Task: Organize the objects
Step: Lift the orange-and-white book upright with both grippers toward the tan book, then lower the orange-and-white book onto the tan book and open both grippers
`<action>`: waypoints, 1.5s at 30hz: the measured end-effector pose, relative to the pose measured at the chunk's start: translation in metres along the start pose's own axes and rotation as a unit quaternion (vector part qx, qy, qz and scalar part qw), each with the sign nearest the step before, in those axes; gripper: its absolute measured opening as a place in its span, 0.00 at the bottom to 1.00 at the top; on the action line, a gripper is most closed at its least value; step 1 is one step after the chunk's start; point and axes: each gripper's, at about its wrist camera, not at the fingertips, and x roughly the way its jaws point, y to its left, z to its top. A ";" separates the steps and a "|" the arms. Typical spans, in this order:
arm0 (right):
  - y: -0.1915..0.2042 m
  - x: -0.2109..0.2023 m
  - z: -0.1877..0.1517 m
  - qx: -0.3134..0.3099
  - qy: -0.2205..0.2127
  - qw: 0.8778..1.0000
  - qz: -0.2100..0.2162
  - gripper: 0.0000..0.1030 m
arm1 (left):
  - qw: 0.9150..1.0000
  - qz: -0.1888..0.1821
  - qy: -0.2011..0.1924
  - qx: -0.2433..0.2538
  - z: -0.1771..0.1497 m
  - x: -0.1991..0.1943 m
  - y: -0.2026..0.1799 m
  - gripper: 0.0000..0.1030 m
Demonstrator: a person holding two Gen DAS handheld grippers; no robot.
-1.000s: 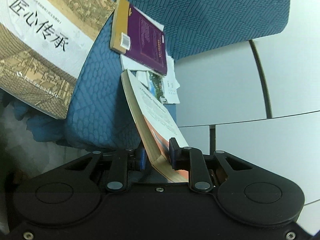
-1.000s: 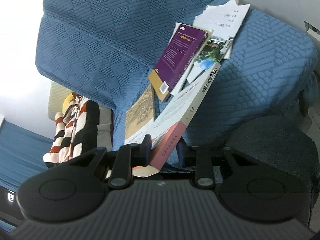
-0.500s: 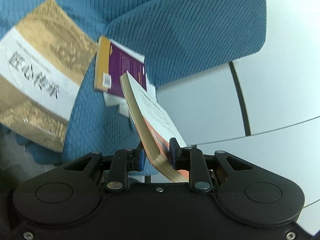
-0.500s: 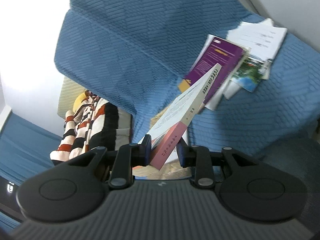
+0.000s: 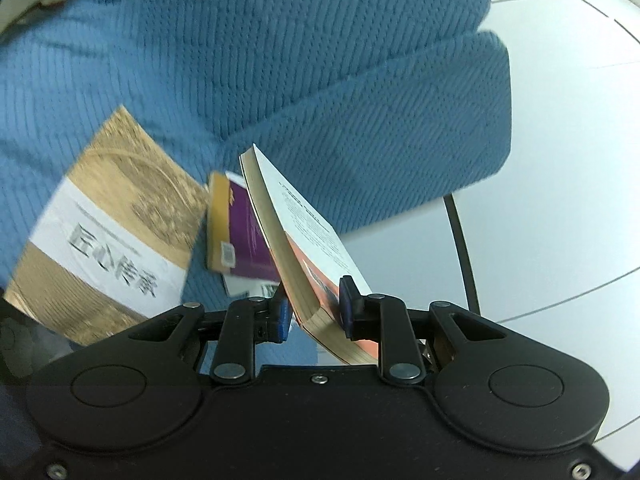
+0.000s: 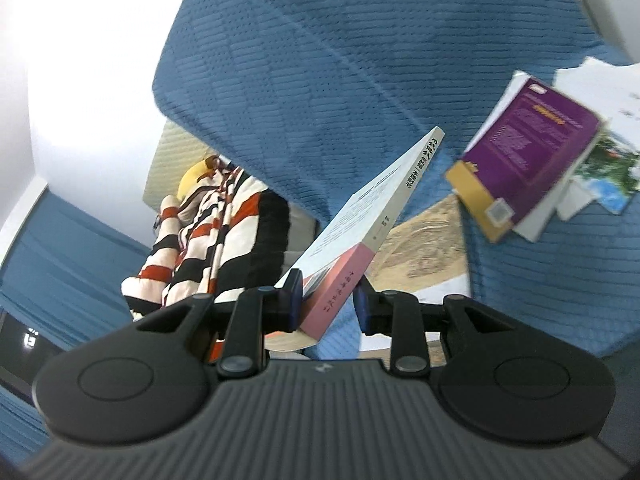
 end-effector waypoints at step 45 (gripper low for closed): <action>-0.086 0.143 -0.079 0.066 0.123 0.983 -0.118 0.34 | 0.981 0.179 0.074 0.005 -0.006 0.035 0.148 0.30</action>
